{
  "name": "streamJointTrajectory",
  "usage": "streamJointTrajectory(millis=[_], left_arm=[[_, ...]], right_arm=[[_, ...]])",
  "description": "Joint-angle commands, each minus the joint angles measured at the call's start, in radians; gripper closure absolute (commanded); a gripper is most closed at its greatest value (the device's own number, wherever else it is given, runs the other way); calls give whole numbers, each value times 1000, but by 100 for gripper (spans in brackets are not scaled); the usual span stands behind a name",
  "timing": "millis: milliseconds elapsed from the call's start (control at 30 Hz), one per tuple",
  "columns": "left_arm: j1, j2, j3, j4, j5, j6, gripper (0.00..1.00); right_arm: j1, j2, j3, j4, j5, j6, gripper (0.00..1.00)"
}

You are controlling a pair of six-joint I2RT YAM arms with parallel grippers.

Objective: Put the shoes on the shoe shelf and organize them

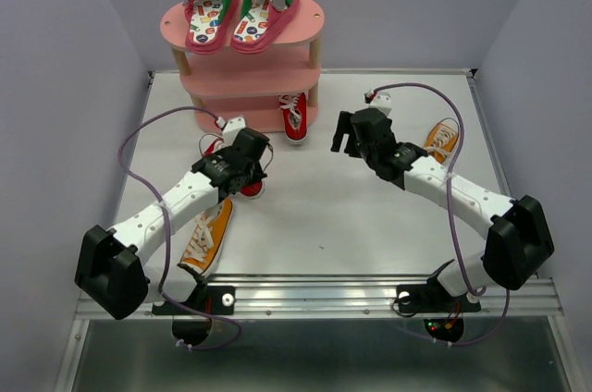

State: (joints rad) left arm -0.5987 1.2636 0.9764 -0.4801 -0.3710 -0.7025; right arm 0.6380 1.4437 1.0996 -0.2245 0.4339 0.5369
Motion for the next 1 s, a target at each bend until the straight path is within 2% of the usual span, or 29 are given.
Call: streamJointTrajectory(millis=[0, 100, 267, 300, 333, 367, 433, 467, 500, 767, 967], left_arm=[[-125, 20, 87, -54, -51, 35, 100], [-202, 62, 74, -32, -46, 53, 100], [-262, 126, 10, 81, -25, 113, 100], [-263, 138, 5, 84, -20, 116, 96], [-265, 152, 4, 87, -8, 127, 79], [-266, 170, 5, 80, -6, 127, 52], [-279, 172, 14, 75, 0, 130, 32], [-282, 172, 15, 72, 0, 129, 32], [-283, 162, 22, 72, 3, 126, 27], [-328, 152, 62, 9, -46, 2, 26], [-357, 186, 71, -83, -137, -213, 23]], right_arm=[[2, -49, -18, 22, 52, 9, 14], [2, -58, -35, 22, 65, 15, 14], [2, -95, -60, 19, 78, 17, 14], [2, -100, -64, 19, 83, 15, 13], [2, -106, -72, 20, 89, 14, 13], [2, -117, -75, 17, 92, 12, 13], [2, -127, -79, 11, 101, 9, 9], [2, -128, -80, 10, 101, 9, 9], [2, -132, -83, 10, 103, 9, 8], [2, -141, -83, 8, 94, 2, 8], [2, -149, -87, 8, 86, -9, 8]])
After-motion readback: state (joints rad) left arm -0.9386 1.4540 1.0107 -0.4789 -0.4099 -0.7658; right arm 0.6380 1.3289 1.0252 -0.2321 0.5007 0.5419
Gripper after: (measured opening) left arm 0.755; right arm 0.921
